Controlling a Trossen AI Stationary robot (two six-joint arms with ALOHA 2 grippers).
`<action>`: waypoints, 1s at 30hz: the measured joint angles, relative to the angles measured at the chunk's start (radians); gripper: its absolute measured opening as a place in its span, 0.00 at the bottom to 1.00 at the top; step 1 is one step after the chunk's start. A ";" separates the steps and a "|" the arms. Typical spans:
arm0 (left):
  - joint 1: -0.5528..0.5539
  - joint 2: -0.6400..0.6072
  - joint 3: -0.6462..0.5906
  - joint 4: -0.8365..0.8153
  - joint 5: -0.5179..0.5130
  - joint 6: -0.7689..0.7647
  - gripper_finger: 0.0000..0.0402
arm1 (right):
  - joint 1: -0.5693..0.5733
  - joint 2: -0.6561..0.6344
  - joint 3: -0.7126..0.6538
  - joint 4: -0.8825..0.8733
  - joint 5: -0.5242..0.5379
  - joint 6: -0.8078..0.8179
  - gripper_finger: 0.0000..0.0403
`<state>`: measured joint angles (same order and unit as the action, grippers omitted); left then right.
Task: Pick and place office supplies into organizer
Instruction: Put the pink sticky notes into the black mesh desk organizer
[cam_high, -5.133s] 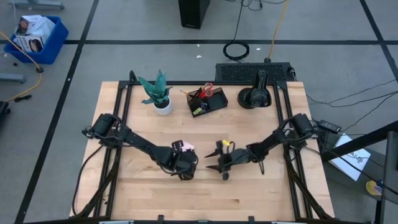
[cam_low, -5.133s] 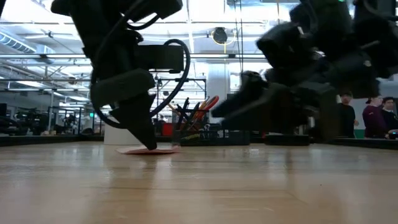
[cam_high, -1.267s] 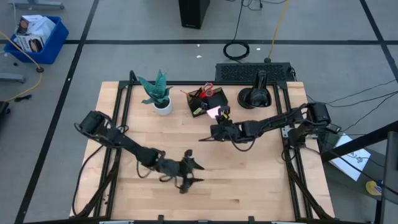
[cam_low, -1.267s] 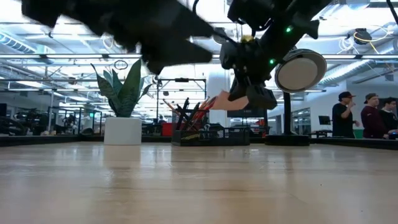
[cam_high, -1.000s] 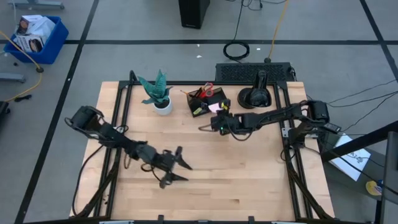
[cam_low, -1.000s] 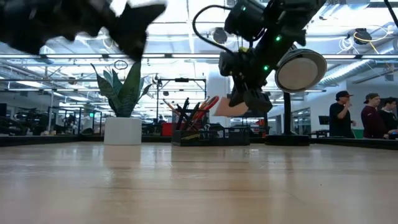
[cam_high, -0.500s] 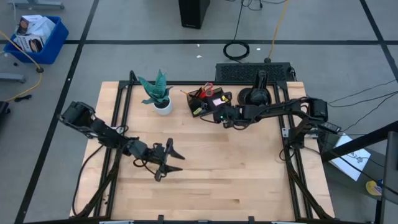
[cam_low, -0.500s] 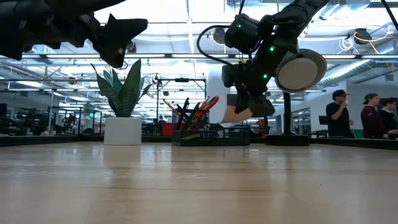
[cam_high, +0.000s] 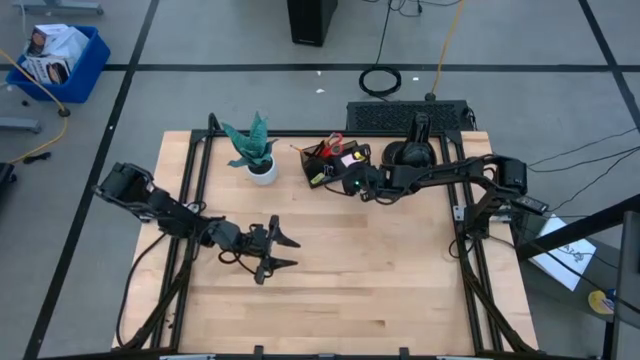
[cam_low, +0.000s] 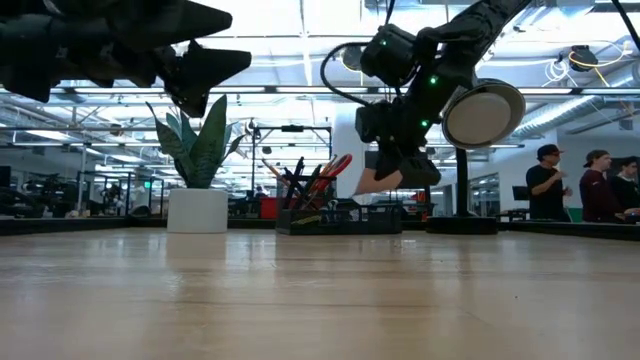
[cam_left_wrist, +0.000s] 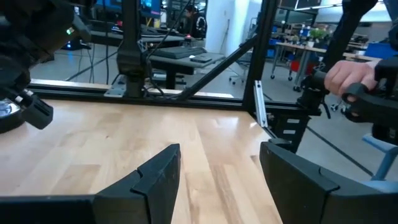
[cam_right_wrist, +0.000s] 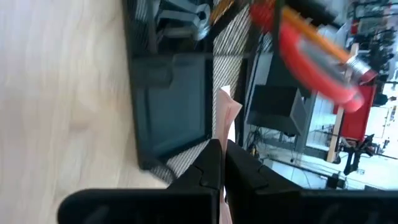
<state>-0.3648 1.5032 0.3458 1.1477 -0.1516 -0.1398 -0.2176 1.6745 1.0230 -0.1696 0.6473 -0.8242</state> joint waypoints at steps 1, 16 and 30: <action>0.003 0.000 0.000 0.000 0.000 0.000 0.56 | -0.004 0.000 0.000 0.016 -0.011 -0.001 0.00; 0.012 0.000 0.000 0.008 0.001 0.004 0.56 | -0.071 0.020 0.047 0.048 -0.028 0.025 0.00; 0.010 0.001 0.000 0.007 0.006 -0.003 0.56 | -0.091 0.140 0.232 -0.190 -0.020 0.127 0.00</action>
<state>-0.3543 1.5038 0.3462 1.1545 -0.1455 -0.1429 -0.3085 1.8144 1.2545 -0.3591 0.6268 -0.6970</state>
